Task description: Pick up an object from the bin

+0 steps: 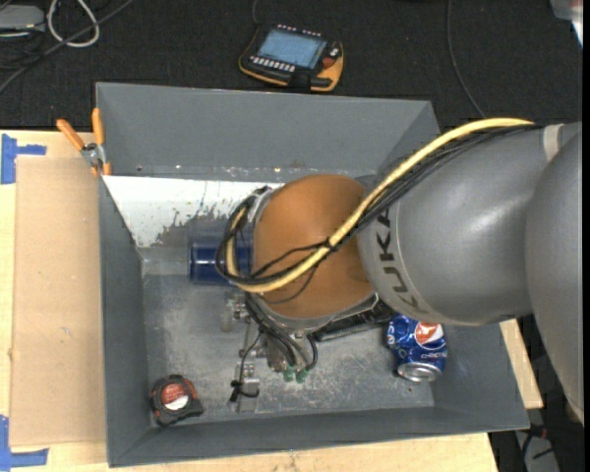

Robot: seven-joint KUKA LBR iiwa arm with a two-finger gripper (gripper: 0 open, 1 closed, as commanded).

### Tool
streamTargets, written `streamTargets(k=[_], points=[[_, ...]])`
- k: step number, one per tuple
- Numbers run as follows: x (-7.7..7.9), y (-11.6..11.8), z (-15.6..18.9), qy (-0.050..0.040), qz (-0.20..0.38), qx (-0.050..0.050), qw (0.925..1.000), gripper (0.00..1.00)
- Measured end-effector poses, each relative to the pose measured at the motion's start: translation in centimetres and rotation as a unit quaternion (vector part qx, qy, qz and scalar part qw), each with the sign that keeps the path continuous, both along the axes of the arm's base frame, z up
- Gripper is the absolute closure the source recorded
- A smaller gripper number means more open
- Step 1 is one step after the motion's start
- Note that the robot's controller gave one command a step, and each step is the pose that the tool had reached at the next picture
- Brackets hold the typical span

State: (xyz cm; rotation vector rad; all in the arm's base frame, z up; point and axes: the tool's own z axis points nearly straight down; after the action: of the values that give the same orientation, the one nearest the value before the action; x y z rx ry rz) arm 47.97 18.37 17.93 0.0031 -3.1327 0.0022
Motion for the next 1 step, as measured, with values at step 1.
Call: streamTargets(k=[1], points=[[0.20,-0.12,0.28,-0.0030,-0.003,0.001,1.0000,0.00]])
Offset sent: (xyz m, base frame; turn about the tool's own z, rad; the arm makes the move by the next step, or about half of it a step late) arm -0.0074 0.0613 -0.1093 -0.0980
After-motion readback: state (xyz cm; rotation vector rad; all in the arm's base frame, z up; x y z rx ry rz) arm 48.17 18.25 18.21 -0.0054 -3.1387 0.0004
